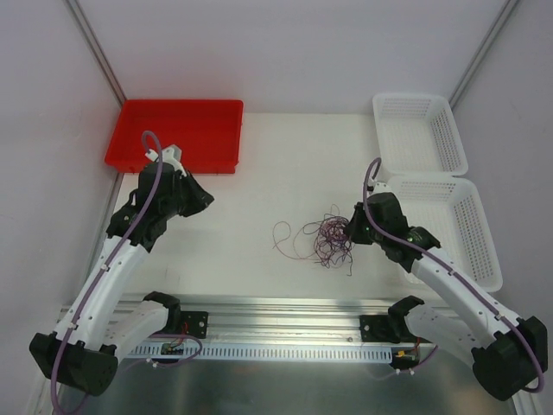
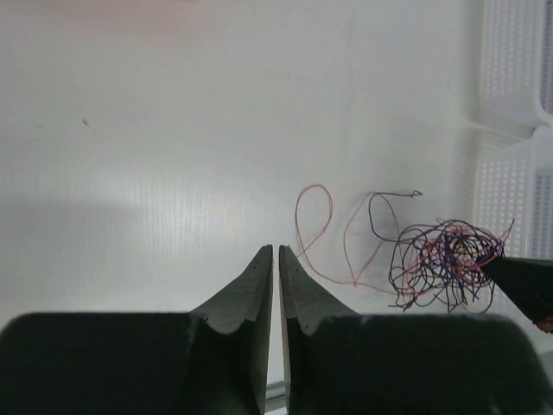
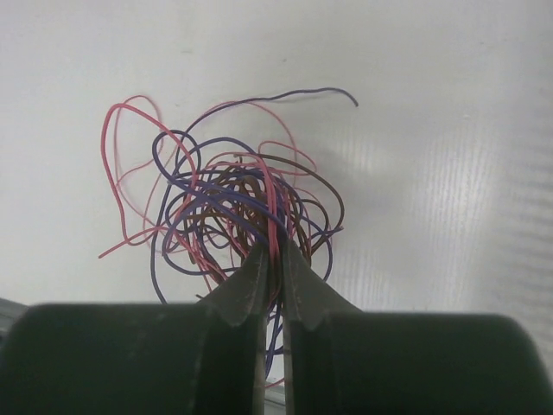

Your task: Untangle the cables

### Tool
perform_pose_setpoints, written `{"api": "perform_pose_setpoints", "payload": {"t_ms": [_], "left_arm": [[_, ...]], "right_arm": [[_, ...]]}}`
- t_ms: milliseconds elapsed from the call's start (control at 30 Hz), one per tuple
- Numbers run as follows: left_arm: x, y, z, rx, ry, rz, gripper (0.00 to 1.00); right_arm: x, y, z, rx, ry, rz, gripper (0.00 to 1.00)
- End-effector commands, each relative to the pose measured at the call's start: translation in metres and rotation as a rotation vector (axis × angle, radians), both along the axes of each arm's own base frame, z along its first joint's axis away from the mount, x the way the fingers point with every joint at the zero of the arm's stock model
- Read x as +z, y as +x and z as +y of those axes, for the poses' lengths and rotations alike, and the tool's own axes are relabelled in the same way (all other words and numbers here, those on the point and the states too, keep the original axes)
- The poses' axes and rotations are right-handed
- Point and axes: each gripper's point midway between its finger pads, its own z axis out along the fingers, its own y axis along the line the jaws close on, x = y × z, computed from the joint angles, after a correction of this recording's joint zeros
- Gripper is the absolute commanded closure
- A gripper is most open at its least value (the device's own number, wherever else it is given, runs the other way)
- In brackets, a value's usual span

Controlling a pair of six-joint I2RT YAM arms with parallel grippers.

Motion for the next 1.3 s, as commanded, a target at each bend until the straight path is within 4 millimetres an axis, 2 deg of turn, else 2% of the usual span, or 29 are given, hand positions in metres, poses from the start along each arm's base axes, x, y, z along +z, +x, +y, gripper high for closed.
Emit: {"api": "perform_pose_setpoints", "payload": {"t_ms": [0, 67, 133, 267, 333, 367, 433, 467, 500, 567, 600, 667, 700, 767, 800, 867, 900, 933, 967, 1033, 1067, 1100, 1167, 1200, 1267], "left_arm": [[-0.007, -0.014, -0.037, -0.176, -0.104, 0.038, 0.92], [-0.006, -0.013, -0.050, -0.201, -0.146, 0.013, 0.87], [-0.017, -0.023, -0.070, -0.265, -0.152, 0.025, 0.80], [-0.032, -0.034, -0.105, -0.385, -0.132, 0.051, 0.71], [-0.043, -0.037, -0.119, -0.400, -0.135, 0.080, 0.66], [-0.049, -0.043, -0.132, -0.420, -0.151, 0.104, 0.58], [-0.057, -0.043, -0.140, -0.388, -0.153, 0.116, 0.52], [-0.064, -0.049, -0.150, -0.371, -0.174, 0.155, 0.46], [-0.068, -0.051, -0.154, -0.357, -0.184, 0.166, 0.43], [-0.078, -0.057, -0.166, -0.336, -0.188, 0.202, 0.38], [-0.078, -0.058, -0.170, -0.334, -0.190, 0.207, 0.38], [-0.080, -0.063, -0.186, -0.354, -0.181, 0.219, 0.36], [-0.081, -0.064, -0.190, -0.365, -0.174, 0.222, 0.36], [-0.088, -0.064, -0.198, -0.373, -0.159, 0.248, 0.36], [-0.091, -0.064, -0.200, -0.375, -0.154, 0.258, 0.36], [-0.101, -0.063, -0.202, -0.358, -0.150, 0.293, 0.36], [-0.104, -0.064, -0.203, -0.355, -0.150, 0.309, 0.37], [-0.107, -0.066, -0.207, -0.350, -0.156, 0.324, 0.37], [-0.112, -0.066, -0.211, -0.350, -0.148, 0.340, 0.37], [-0.116, -0.070, -0.220, -0.356, -0.142, 0.358, 0.38], [-0.122, -0.069, -0.226, -0.351, -0.131, 0.372, 0.38], [-0.126, -0.072, -0.231, -0.349, -0.130, 0.387, 0.38], [-0.138, -0.072, -0.238, -0.349, -0.113, 0.416, 0.39], [-0.136, -0.071, -0.244, -0.357, -0.115, 0.410, 0.40], [-0.145, -0.069, -0.251, -0.370, -0.088, 0.417, 0.41]], "right_arm": [[0.021, 0.004, 0.022, 0.083, 0.076, -0.030, 0.98], [0.018, 0.002, 0.037, 0.119, 0.121, -0.013, 0.98], [0.019, 0.000, 0.054, 0.166, 0.137, -0.018, 0.96], [0.003, -0.011, 0.088, 0.317, 0.101, 0.043, 0.93], [-0.003, -0.011, 0.093, 0.266, 0.083, 0.065, 0.93], [-0.006, -0.008, 0.093, 0.206, 0.084, 0.074, 0.94], [-0.013, -0.002, 0.093, 0.057, 0.115, 0.092, 0.99], [-0.021, -0.005, 0.092, 0.014, 0.118, 0.103, 0.99], [-0.021, 0.001, 0.091, -0.041, 0.133, 0.077, 0.99], [-0.025, -0.001, 0.095, -0.123, 0.199, 0.089, 0.99], [-0.029, 0.000, 0.089, -0.172, 0.198, 0.078, 0.98], [-0.032, -0.005, 0.093, -0.210, 0.224, 0.090, 0.91], [-0.033, -0.007, 0.095, -0.203, 0.227, 0.098, 0.77], [-0.034, -0.016, 0.106, -0.137, 0.208, 0.119, 0.70], [-0.037, -0.021, 0.103, -0.125, 0.173, 0.136, 0.63], [-0.030, -0.026, 0.103, -0.071, 0.142, 0.121, 0.58], [-0.030, -0.029, 0.096, -0.060, 0.113, 0.121, 0.50], [-0.026, -0.030, 0.093, -0.047, 0.101, 0.109, 0.46], [-0.016, -0.031, 0.088, -0.036, 0.103, 0.082, 0.44], [-0.009, -0.033, 0.070, -0.023, 0.029, 0.043, 0.38], [0.008, -0.029, 0.063, -0.024, 0.034, -0.014, 0.36], [0.013, -0.030, 0.056, -0.003, -0.004, -0.037, 0.33], [0.031, -0.027, 0.049, 0.009, -0.018, -0.095, 0.31], [0.041, -0.024, 0.044, 0.006, -0.030, -0.129, 0.29], [0.049, -0.021, 0.043, 0.061, -0.064, -0.161, 0.29]]}}
